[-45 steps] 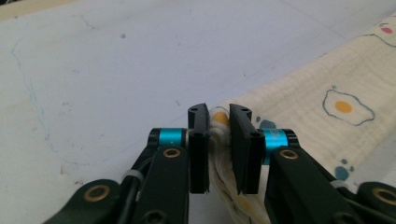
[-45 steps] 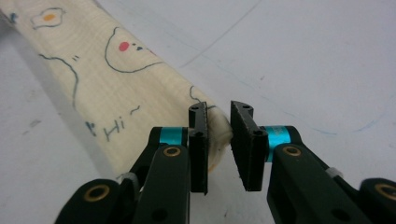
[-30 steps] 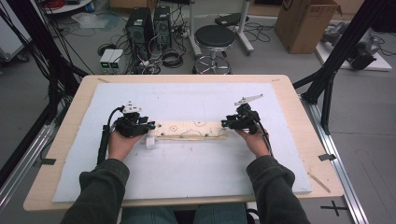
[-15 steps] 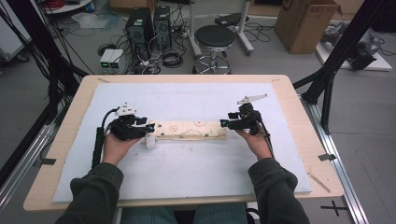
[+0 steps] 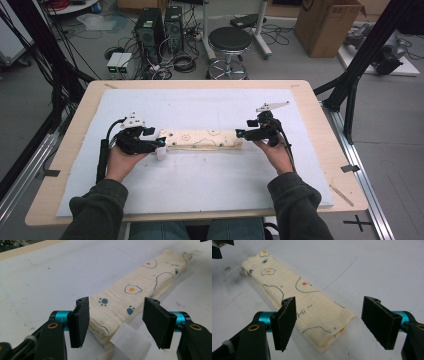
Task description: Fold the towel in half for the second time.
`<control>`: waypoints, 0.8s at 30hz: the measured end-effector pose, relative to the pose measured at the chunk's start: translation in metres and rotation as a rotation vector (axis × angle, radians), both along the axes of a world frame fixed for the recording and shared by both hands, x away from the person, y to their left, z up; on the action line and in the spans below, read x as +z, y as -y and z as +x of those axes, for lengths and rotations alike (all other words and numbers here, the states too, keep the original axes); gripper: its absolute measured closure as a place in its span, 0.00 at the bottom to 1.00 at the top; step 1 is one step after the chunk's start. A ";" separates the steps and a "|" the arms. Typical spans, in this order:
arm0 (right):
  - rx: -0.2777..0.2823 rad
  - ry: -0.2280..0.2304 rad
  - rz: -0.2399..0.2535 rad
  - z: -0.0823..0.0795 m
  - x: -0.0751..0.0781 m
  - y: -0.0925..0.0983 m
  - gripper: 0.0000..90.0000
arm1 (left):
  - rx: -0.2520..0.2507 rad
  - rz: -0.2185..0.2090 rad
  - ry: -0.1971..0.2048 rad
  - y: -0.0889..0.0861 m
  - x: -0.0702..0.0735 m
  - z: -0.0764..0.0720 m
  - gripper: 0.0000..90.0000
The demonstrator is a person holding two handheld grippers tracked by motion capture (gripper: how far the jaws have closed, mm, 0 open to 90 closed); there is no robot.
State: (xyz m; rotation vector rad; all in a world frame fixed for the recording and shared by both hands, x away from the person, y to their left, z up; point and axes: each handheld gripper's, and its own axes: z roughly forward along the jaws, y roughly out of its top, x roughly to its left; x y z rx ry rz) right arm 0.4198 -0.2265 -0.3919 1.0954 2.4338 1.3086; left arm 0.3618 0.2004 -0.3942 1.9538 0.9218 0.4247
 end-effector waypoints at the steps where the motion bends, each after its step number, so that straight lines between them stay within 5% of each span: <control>1: 0.001 0.004 0.002 -0.001 0.001 0.000 0.30 | -0.001 -0.002 0.002 0.000 0.000 -0.001 0.42; 24: -0.010 0.031 0.016 -0.016 0.009 0.010 0.21 | -0.024 -0.012 0.027 -0.002 0.010 -0.015 0.37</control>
